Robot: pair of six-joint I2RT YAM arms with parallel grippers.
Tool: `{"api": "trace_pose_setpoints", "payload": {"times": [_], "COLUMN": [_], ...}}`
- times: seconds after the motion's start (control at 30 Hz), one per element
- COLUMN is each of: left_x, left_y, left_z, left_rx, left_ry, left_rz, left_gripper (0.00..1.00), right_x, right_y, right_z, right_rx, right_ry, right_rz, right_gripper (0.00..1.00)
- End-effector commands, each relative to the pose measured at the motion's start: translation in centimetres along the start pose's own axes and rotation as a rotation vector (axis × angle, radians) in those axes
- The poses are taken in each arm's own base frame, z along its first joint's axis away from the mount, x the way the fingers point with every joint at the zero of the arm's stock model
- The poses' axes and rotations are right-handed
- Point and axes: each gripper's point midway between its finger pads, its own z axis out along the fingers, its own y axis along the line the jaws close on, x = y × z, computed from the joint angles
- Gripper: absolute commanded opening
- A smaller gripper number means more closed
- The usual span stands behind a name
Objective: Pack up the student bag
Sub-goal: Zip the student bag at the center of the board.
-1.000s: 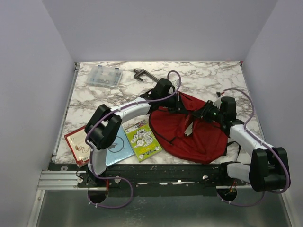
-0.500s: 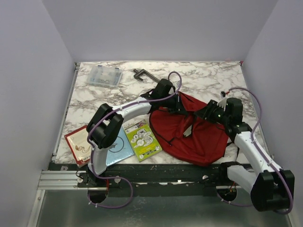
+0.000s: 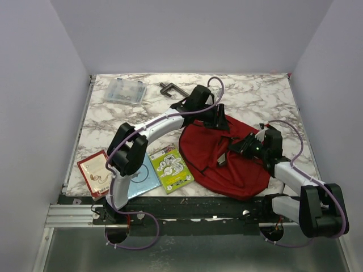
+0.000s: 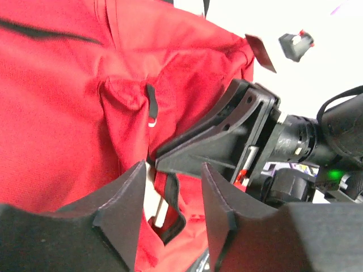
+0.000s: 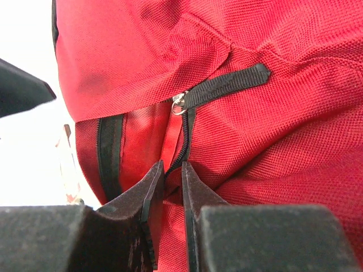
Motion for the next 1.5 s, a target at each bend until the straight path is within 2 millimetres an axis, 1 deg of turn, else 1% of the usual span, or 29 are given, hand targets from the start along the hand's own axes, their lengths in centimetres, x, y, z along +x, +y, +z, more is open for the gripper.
{"api": "trace_pose_setpoints", "payload": {"times": [0.0,0.07,0.13,0.2,0.27,0.3,0.4,0.47,0.5,0.63,0.77,0.83,0.9,1.03,1.13,1.23,1.3,1.4,1.47], "left_x": [-1.3,-2.0,-2.1,-2.1,-1.8,-1.6,-1.1,-0.6,-0.1,0.7,0.8,0.9,1.1,1.0,0.8,0.9,1.0,1.1,1.1], "left_y": [1.5,1.9,2.3,2.3,2.3,2.4,2.4,1.8,1.9,2.0,1.6,1.5,1.4,1.2,0.9,1.0,1.0,1.1,1.1], "left_z": [0.6,0.8,1.3,1.6,1.8,1.8,1.6,1.8,1.9,2.0,1.9,1.9,2.0,2.0,1.9,2.0,2.1,2.2,2.2], "left_rx": [-0.083,-0.108,-0.12,-0.113,-0.103,-0.1,-0.094,-0.054,-0.046,-0.027,-0.005,0.01,0.02,0.029,0.035,0.035,0.035,0.033,0.032], "left_ry": [0.005,-0.002,0.012,0.027,0.037,0.038,0.037,0.044,0.051,0.049,0.025,0.023,0.027,0.024,0.02,0.022,0.027,0.03,0.03], "left_rz": [0.076,0.095,0.101,0.095,0.081,0.077,0.056,0.044,0.036,0.016,0.006,-0.005,-0.016,-0.018,-0.016,-0.023,-0.028,-0.035,-0.036], "left_gripper": [0.49,0.54,0.56,0.54,0.48,0.45,0.4,0.36,0.34,0.24,0.15,0.1,0.09,0.07,0.07,0.06,0.06,0.06,0.06], "right_x": [-1.3,-2.4,-3.3,-4.0,-4.3,-4.9,-6.0,-6.8,-7.0,-7.1,-7.1,-6.9,-6.7,-6.0,-5.9,-6.5,-7.0,-7.2,-7.5], "right_y": [1.0,1.0,1.2,0.8,0.6,-0.3,-0.9,-1.1,-1.1,-0.9,-0.4,-0.6,-1.0,-2.7,-3.1,-3.2,-3.7,-4.4,-4.2], "right_z": [0.1,-0.3,-0.6,-0.6,-0.4,-0.4,-0.7,-0.7,-0.7,-0.3,0.2,0.5,0.9,1.3,1.5,2.0,2.5,3.3,3.5], "right_rx": [-0.033,-0.016,0.001,0.043,0.047,0.063,0.049,0.054,0.057,0.04,-0.01,-0.019,-0.005,0.064,0.071,0.065,0.079,0.082,0.057], "right_ry": [-0.022,-0.052,-0.07,-0.074,-0.065,-0.077,-0.082,-0.095,-0.097,-0.096,-0.103,-0.096,-0.082,-0.066,-0.073,-0.091,-0.108,-0.124,-0.152], "right_rz": [-0.006,0.01,0.026,0.044,0.058,0.082,0.119,0.135,0.143,0.203,0.288,0.337,0.369,0.417,0.438,0.457,0.483,0.556,0.583], "right_gripper": [0.2,0.21,0.24,0.32,0.39,0.4,0.41,0.4,0.4,0.4,0.4,0.4,0.4,0.4,0.4,0.4,0.4,0.4,0.39]}}
